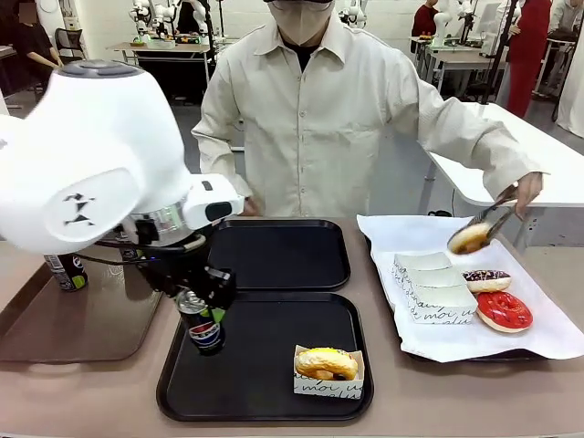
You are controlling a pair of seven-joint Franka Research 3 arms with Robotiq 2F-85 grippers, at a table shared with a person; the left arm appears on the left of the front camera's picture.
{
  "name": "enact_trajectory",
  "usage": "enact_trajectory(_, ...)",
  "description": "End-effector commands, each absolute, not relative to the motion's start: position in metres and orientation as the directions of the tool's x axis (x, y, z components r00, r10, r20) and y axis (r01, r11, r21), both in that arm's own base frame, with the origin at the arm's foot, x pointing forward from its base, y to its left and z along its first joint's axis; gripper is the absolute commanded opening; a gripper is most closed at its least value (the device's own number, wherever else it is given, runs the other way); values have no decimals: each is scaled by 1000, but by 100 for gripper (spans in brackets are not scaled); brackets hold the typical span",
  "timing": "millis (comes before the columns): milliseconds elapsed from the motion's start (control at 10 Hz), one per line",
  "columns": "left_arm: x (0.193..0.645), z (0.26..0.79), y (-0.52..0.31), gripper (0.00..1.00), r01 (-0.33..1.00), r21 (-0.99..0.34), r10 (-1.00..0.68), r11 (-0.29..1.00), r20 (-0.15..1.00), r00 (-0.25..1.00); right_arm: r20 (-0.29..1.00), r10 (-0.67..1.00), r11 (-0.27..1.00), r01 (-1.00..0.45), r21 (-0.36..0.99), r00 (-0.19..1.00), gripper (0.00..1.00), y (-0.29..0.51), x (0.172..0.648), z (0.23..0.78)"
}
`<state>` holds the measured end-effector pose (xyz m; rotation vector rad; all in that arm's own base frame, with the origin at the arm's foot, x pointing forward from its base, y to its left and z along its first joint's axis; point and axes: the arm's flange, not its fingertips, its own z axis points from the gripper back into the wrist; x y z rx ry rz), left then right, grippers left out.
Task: Set up donuts and drinks on trays.
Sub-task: Pick up one Pepsi coke and place it on the Flat Tray.
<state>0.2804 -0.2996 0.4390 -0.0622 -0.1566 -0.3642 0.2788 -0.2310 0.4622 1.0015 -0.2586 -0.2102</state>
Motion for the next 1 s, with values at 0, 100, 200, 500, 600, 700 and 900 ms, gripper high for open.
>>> enact_trajectory(0, 300, 429, -320, 59, 325, -4, -320, 946, 176, 931, 127, -291, 512, 42, 858, 948, 100, -232, 279, 463)
enact_trajectory(100, 308, 421, -324, 59, 327, 9, -323, 945, 179, 929, 127, -291, 512, 42, 858, 948, 100, -232, 279, 463)
enact_trajectory(200, 316, 412, -326, 59, 314, 18, -313, 949, 159, 936, 127, -291, 512, 42, 858, 948, 100, -232, 279, 463)
enact_trajectory(500, 321, 401, -327, 59, 325, 51, -329, 944, 110, 938, 127, -291, 512, 42, 858, 948, 100, -232, 279, 463)
enact_trajectory(600, 322, 399, -326, 76, 322, 49, -325, 945, 101, 940, 127, -291, 512, 42, 858, 948, 100, -232, 279, 463)
enact_trajectory(700, 322, 401, -324, 100, 319, 44, -322, 947, 96, 942, 127, -291, 512, 42, 858, 948, 100, -232, 279, 463)
enact_trajectory(900, 319, 410, -320, 100, 330, 33, -332, 943, 82, 940, 127, -291, 512, 42, 858, 948, 100, -232, 279, 463)
